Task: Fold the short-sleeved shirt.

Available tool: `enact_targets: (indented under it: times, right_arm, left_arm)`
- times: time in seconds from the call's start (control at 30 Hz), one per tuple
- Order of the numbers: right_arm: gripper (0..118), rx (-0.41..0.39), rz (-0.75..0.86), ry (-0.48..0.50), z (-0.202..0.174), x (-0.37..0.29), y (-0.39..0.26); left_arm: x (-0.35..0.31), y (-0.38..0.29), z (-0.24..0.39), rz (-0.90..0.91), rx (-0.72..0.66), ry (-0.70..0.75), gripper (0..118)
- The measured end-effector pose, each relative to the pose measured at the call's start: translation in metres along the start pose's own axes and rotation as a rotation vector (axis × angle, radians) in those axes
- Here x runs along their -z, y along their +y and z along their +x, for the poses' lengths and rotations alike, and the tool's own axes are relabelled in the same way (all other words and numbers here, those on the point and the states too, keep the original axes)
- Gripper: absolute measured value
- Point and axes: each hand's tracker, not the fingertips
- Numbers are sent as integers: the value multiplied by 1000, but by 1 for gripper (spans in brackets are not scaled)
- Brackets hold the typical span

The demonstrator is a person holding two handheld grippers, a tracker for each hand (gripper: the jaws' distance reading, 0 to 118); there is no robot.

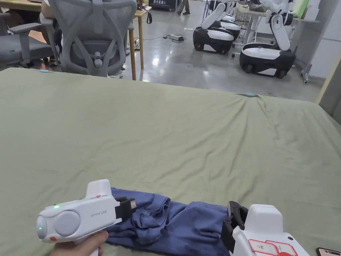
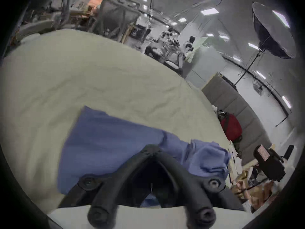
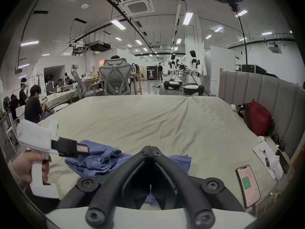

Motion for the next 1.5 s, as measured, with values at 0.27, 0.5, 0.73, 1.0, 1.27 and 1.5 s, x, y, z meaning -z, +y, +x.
enact_targets:
  times: [0.27,0.5,0.73,1.0,1.27,1.5]
  right_arm:
    - [0,-11,-12,-8,3,-3,0]
    - [0,-38,-27,8,-8,5,1]
    - [0,-40,-80,26,-25,20,-7]
    - [0,-31,-92,14,-33,16,-16]
    - [0,-37,-103,-38,-23,16,-15]
    - [0,-42,-104,-62,-20,17,-12]
  left_arm:
    - [55,-42,38,-134,81,13,0]
    - [-15,-11,62,59,213,22,0]
    - [-64,6,22,108,126,11,0]
    - [-52,-4,-80,167,-246,12,118]
    - [4,-8,-95,105,-552,-241,59]
    - [-12,6,-91,169,-471,-80,13]
